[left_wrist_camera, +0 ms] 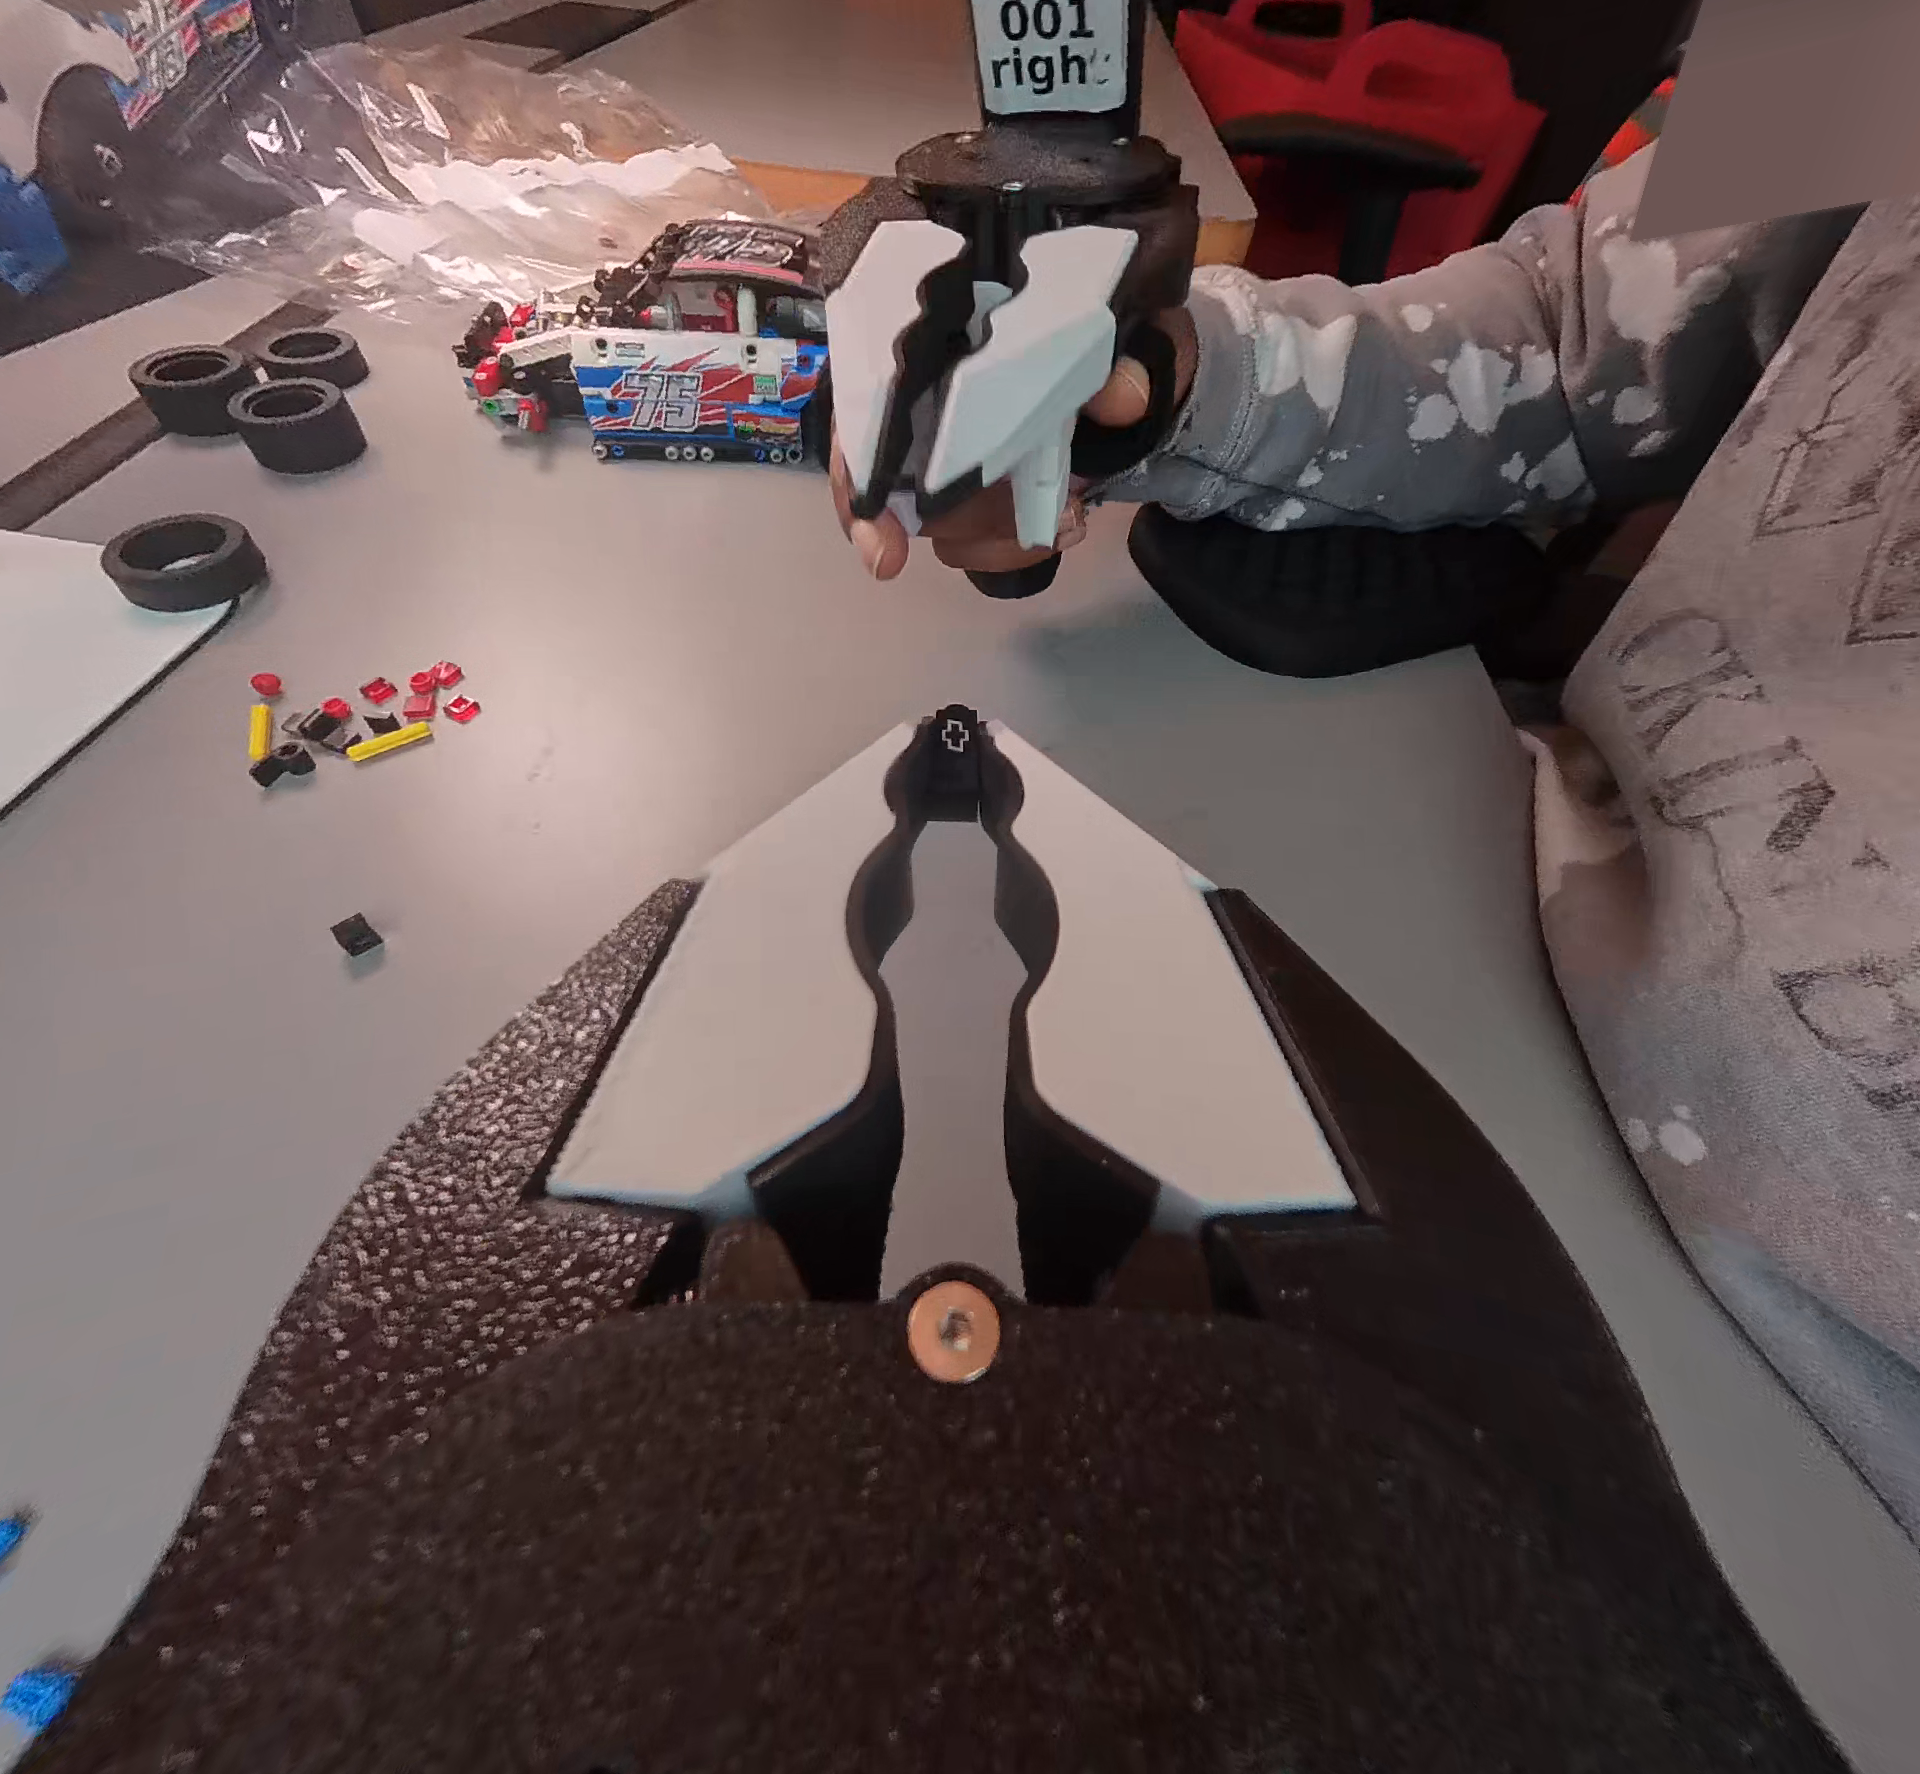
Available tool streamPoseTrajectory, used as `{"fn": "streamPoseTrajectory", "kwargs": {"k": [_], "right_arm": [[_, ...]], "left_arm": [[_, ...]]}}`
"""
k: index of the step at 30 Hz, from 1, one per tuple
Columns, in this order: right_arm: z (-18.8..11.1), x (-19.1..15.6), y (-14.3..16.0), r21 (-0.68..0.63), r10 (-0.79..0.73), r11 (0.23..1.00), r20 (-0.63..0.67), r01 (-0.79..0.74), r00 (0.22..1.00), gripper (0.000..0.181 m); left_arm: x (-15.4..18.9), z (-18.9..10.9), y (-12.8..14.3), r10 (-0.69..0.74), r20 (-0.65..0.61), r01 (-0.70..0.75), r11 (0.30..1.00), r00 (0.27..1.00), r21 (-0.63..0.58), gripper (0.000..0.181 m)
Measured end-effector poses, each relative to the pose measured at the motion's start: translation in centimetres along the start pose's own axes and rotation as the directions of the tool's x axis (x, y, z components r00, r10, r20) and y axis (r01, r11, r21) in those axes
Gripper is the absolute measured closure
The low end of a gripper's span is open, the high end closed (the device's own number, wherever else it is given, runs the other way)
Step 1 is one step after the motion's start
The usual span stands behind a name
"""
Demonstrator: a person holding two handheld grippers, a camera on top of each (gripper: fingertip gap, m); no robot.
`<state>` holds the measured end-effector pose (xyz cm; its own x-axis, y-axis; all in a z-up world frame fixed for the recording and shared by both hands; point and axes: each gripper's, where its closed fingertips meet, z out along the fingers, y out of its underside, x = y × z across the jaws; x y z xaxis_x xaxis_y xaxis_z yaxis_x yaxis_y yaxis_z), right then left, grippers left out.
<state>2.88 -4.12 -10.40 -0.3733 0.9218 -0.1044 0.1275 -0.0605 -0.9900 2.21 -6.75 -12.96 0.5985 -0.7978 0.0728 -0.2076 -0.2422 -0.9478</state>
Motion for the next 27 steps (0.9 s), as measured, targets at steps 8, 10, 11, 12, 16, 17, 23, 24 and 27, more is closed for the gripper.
{"fn": "streamPoseTrajectory", "kwargs": {"k": [8, 10, 11, 12, 16, 17, 23, 24, 27], "right_arm": [[1.4, 1.6, 9.0, -0.505, -0.246, 0.845, -0.08, 0.174, 0.966, 0.173], [1.4, 1.7, 10.5, -0.581, -0.27, 0.794, -0.071, 0.18, 0.96, 0.173], [1.4, 1.8, 10.9, -0.601, -0.282, 0.777, -0.067, 0.187, 0.957, 0.17], [1.3, 1.8, 11.1, -0.613, -0.286, 0.767, -0.064, 0.188, 0.956, 0.164], [1.5, 0.9, 9.0, -0.499, -0.204, 0.853, -0.046, 0.155, 0.978, 0.152], [1.7, 0.2, 7.6, -0.42, -0.164, 0.897, -0.027, 0.137, 0.986, 0.152], [1.4, -2.5, 2.5, -0.144, 0.033, 0.989, 0.113, -0.016, 0.993, 0.16], [1.5, -2.7, 2.5, -0.143, 0.026, 0.99, 0.119, -0.009, 0.993, 0.16], [1.7, -3.4, 2.6, -0.136, 0.028, 0.991, 0.148, -0.008, 0.989, 0.171]], "left_arm": [[-1.4, 0.1, 1.6, -0.041, 0.051, 0.043, 0.998, 0.998, -0.04, 0.175], [-1.4, 0.3, 1.8, -0.043, 0.052, 0.045, 0.998, 0.998, -0.042, 0.175], [-1.3, 0.4, 1.9, -0.038, 0.051, 0.041, 0.998, 0.998, -0.049, 0.175], [-1.3, 0.4, 1.9, -0.031, 0.052, 0.034, 0.998, 0.998, -0.052, 0.175], [-1.0, 0.5, 1.8, -0.013, 0.048, 0.015, 0.999, 0.999, -0.048, 0.175], [-0.9, 0.5, 1.6, -0.012, 0.043, 0.013, 0.999, 0.999, -0.037, 0.175], [0.8, 0.2, -0.7, 0.003, -0.032, 0.001, 0.996, 0.999, 0.094, 0.175], [1.1, 0.2, -0.9, 0.008, -0.044, -0.003, 0.994, 0.999, 0.11, 0.175], [1.5, 0.3, -1.2, 0.022, -0.057, -0.015, 0.992, 0.998, 0.122, 0.175]]}}
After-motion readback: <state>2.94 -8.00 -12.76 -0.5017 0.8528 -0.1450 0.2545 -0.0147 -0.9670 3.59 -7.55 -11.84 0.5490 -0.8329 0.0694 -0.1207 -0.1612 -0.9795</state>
